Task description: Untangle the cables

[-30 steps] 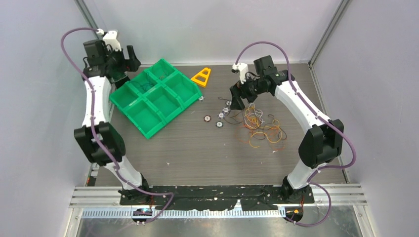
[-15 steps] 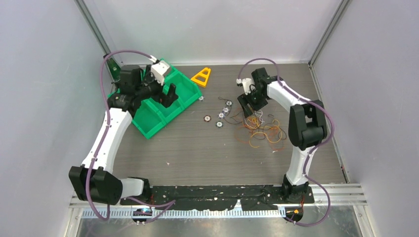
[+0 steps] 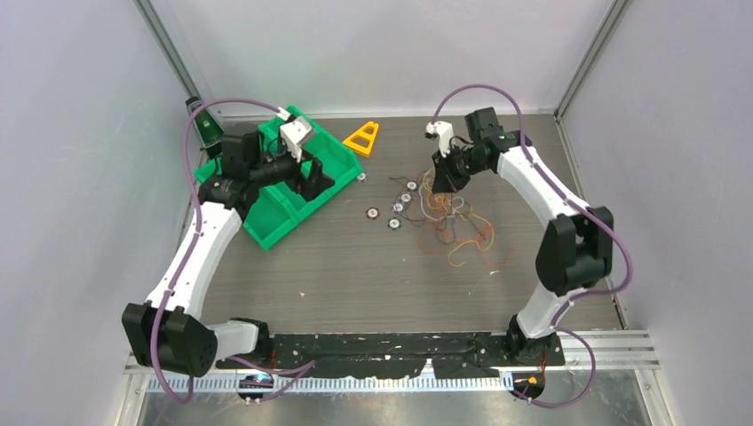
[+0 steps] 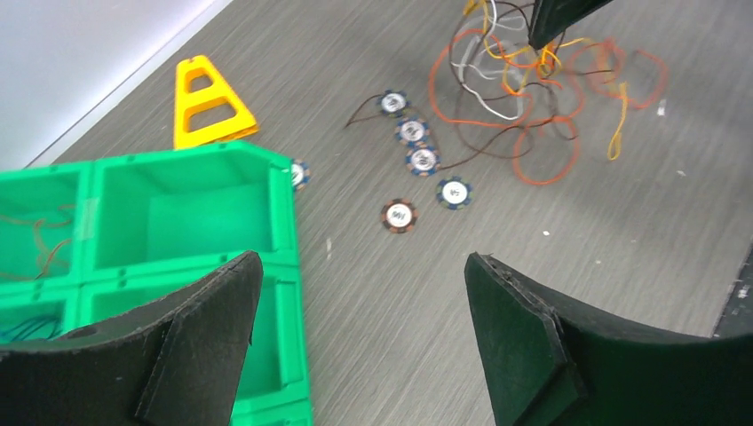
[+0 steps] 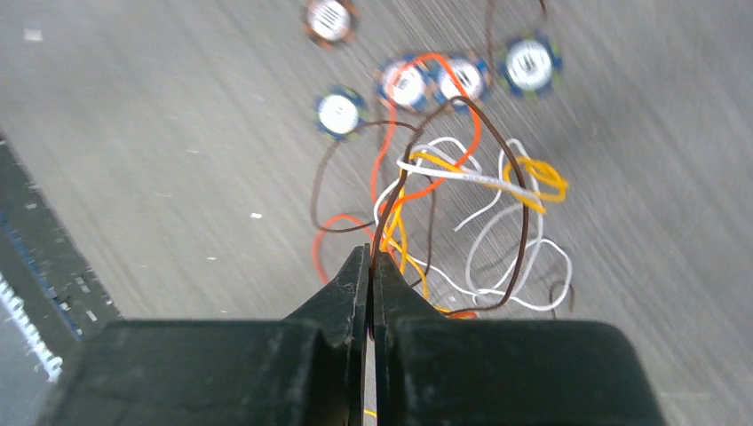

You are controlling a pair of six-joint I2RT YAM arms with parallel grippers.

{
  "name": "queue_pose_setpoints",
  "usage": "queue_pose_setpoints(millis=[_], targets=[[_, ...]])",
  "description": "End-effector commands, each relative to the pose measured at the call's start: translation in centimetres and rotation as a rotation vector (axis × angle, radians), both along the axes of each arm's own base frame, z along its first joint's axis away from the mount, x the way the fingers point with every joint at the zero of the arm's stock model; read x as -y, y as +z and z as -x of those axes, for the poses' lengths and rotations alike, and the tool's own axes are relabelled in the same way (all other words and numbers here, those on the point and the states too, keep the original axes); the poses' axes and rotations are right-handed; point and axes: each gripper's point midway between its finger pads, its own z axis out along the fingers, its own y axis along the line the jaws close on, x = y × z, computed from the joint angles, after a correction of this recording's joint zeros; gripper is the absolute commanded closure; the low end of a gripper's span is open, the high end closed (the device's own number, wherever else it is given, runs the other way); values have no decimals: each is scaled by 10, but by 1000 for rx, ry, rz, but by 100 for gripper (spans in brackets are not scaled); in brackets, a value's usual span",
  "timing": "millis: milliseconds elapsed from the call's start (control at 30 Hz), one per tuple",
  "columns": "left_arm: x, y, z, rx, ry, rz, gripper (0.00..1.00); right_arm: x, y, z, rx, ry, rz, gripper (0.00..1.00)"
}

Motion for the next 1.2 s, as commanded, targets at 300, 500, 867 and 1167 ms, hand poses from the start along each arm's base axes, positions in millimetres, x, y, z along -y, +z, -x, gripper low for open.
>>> queue_pose_setpoints(millis=[300,500,867,1167], targets=[[92,9,40,-32,-310,224,36,-78,152,65,268,272,-325,95],[113,8,65,62,-385,237,55,-90,169,67,221,238,-428,95],[135,-1,74,158,-473,180,64,-94,178,78,141,222,-512,95],[152,-37,84,338,-585,-13,60,-84,164,86,95,173,-511,95]])
